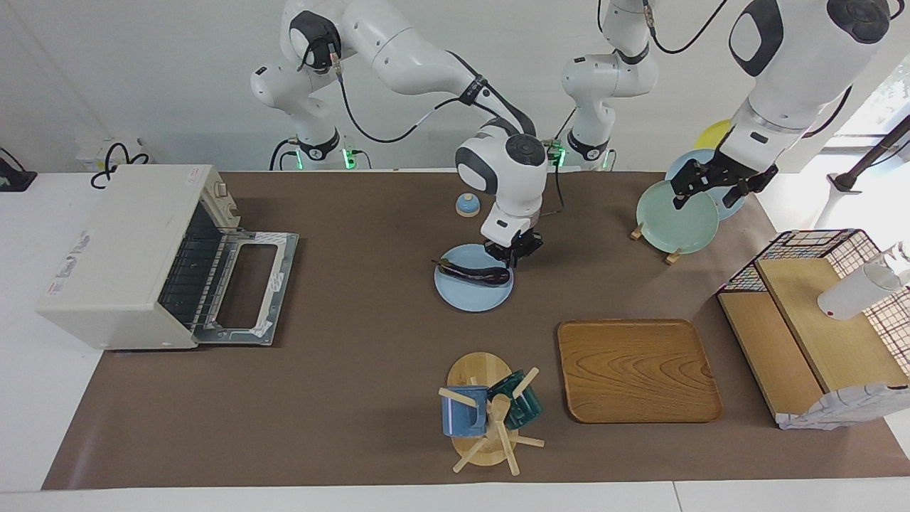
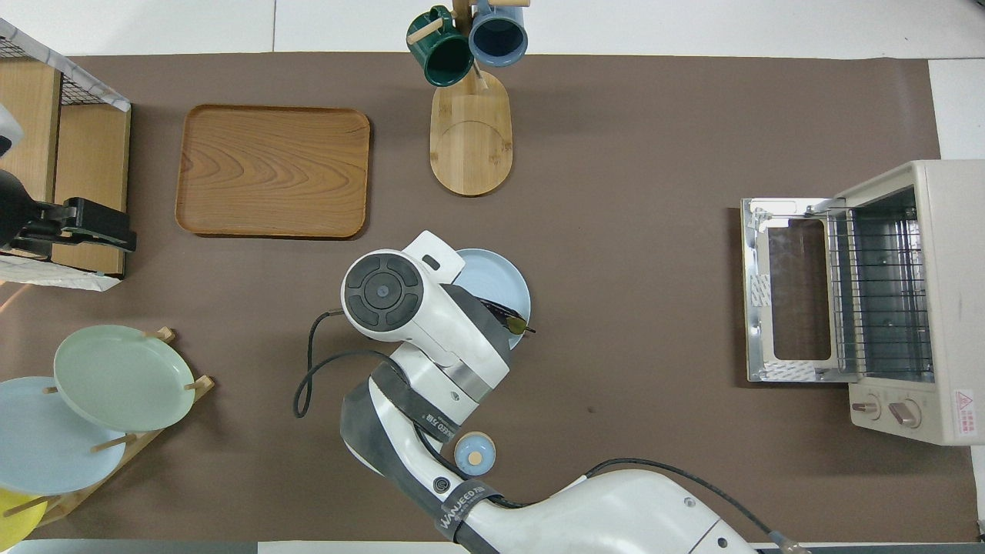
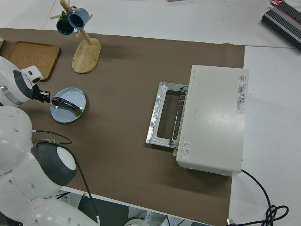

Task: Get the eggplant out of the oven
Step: 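Pull the blue plate with eggplant out toward the table center, then set the plate down with the right gripper while the left gripper approaches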

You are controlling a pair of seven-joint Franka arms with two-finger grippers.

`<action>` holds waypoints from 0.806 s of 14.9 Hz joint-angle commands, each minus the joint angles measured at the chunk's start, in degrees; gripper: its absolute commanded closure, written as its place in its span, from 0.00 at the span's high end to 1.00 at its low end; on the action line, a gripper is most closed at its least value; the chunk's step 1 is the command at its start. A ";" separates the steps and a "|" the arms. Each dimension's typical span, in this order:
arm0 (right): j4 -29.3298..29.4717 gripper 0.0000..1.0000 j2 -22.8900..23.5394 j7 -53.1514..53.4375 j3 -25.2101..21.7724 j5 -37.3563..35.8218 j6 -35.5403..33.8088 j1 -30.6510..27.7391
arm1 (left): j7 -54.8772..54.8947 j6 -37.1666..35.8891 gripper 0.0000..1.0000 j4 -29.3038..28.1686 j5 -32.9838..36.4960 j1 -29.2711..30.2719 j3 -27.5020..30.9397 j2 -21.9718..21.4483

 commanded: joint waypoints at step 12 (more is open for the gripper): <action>-33.50 0.00 -21.18 -23.90 0.27 -19.72 -4.15 -30.98 | -41.20 10.47 1.00 -10.28 -0.03 -10.91 -0.91 -2.75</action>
